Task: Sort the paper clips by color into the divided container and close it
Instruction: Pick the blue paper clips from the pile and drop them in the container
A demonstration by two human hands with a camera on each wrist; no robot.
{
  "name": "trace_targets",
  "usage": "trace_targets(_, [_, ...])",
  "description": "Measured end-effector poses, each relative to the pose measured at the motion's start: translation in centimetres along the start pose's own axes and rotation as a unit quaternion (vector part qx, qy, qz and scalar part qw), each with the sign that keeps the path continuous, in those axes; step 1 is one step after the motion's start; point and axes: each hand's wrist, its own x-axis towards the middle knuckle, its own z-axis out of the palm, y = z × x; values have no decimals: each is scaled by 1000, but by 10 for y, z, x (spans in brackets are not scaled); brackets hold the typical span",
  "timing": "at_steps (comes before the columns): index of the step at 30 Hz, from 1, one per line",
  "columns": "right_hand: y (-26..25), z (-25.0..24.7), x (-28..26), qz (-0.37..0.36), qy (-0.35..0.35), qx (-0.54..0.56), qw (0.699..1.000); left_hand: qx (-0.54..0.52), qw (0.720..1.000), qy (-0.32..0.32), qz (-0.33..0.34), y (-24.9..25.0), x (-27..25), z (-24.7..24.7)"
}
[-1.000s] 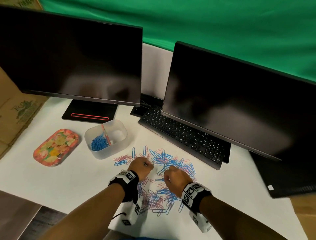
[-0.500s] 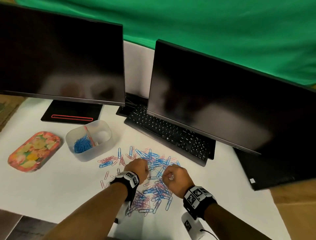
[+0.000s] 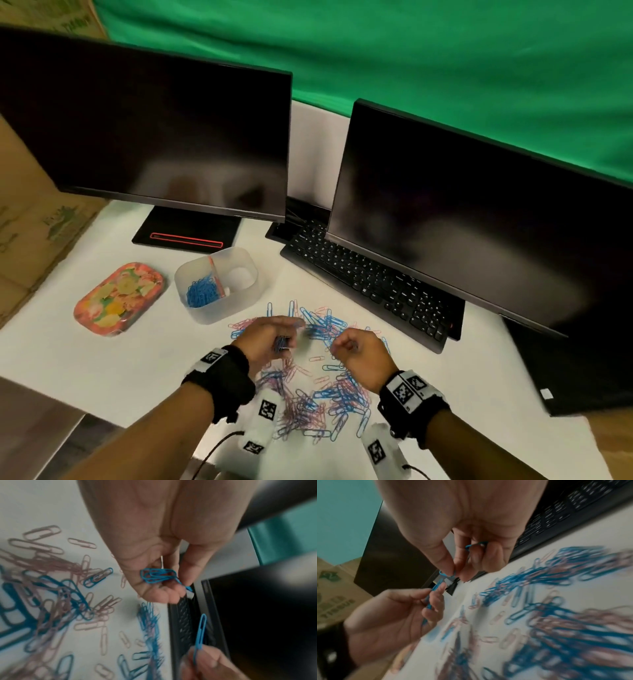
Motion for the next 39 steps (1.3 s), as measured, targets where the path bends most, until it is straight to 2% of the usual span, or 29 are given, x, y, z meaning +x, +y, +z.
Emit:
trace_targets(4, [-48, 15, 19, 23, -60, 45, 997, -172, 985, -34, 2, 16, -22, -19])
trace_targets(8, [-98, 39, 42, 54, -131, 56, 988, -267, 963, -11, 13, 30, -31, -44])
trace_targets(16, [-184, 112, 91, 34, -164, -37, 985, -257, 948, 177, 68, 73, -33, -104])
trace_targets(22, [-212, 153, 123, 8, -169, -169, 971, -216, 946, 238, 39, 97, -29, -124])
trace_targets(24, [-215, 156, 126, -2, -181, -230, 956, -186, 952, 244, 22, 97, -24, -130])
trace_targets(29, [-207, 144, 127, -29, -126, -170, 977, -113, 956, 268, 36, 100, -23, -133])
trace_targets(32, [-180, 127, 124, -42, -98, -118, 987, -39, 970, 230, 68, 100, -33, -123])
trace_targets(34, [-153, 111, 117, -64, -66, -128, 987, 75, 972, 194, 105, 92, -38, -116])
trace_targets(36, [-129, 92, 101, -78, -41, -169, 982, 220, 954, 156, 133, 76, -39, -111])
trace_targets(37, [-116, 84, 93, -78, -41, -195, 977, 299, 933, 146, 138, 65, -38, -108])
trace_targets(39, [-88, 72, 80, -66, -60, -246, 965, 452, 864, 156, 157, 42, -31, -104])
